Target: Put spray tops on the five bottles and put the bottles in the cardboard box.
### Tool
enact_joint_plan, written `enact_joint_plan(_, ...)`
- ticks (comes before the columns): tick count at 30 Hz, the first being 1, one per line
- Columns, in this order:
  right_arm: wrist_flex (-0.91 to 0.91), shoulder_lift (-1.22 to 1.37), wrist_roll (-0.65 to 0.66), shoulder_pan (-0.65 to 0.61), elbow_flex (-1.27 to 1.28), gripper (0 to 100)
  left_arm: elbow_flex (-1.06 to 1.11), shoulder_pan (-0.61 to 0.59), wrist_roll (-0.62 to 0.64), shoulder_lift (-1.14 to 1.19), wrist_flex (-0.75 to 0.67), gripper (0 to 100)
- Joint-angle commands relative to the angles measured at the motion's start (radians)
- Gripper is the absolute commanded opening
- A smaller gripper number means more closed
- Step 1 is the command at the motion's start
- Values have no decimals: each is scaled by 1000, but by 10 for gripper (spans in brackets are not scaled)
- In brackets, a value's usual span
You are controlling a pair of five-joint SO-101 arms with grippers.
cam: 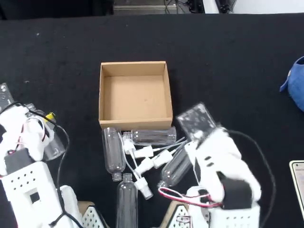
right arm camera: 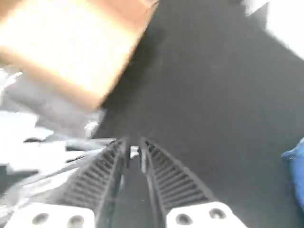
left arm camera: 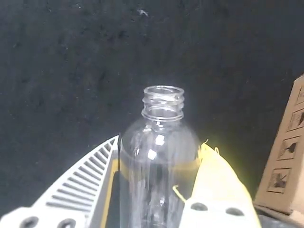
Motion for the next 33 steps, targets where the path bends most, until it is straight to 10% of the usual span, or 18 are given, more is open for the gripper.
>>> enact_joint_plan(1,117,239,3,-216,-183,109,2,7,43,-61,-20,29)
enact_joint_plan(12,-94,659,-196,-692,-114,129,53,-50,98,-167,8,29)
enact_joint_plan(26,-14,837,141,-740,-134,149,47,-108,146,-172,9,29)
enact_joint_plan(33,-8,746,-81,-738,-88,145,48,-110,147,-170,6,29)
